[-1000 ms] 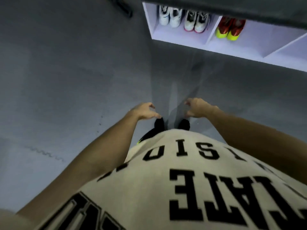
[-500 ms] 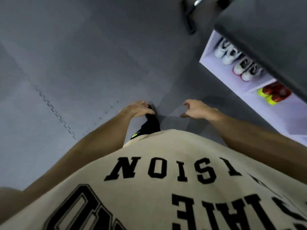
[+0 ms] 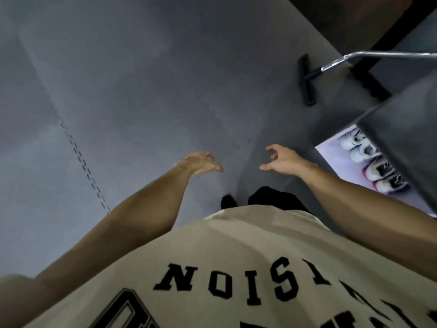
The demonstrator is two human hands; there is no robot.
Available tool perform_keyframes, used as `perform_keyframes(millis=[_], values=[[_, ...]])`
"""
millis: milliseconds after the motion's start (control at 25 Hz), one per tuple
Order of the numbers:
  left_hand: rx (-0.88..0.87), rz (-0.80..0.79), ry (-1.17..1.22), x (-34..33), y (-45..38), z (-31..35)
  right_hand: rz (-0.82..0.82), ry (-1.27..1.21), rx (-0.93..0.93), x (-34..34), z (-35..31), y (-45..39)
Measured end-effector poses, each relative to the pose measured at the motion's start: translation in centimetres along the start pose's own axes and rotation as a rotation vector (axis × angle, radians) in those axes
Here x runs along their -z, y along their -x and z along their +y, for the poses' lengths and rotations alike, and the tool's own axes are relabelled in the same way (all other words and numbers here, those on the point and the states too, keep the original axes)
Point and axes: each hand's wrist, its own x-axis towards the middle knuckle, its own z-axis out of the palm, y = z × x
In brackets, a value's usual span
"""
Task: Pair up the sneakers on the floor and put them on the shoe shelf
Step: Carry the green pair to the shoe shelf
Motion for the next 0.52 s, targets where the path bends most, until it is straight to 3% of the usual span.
perform_keyframes(millis=[280,520], values=[[0.030,0.036,0.084,13.7,-10.5,2.4,-0.008,0.013,-0.005,7.2,-9.3,-13.1],[0.038,0.090,0.118,29.1,-19.4,7.0,0.018,0.050,-0.024,18.3,-19.4,-25.6]])
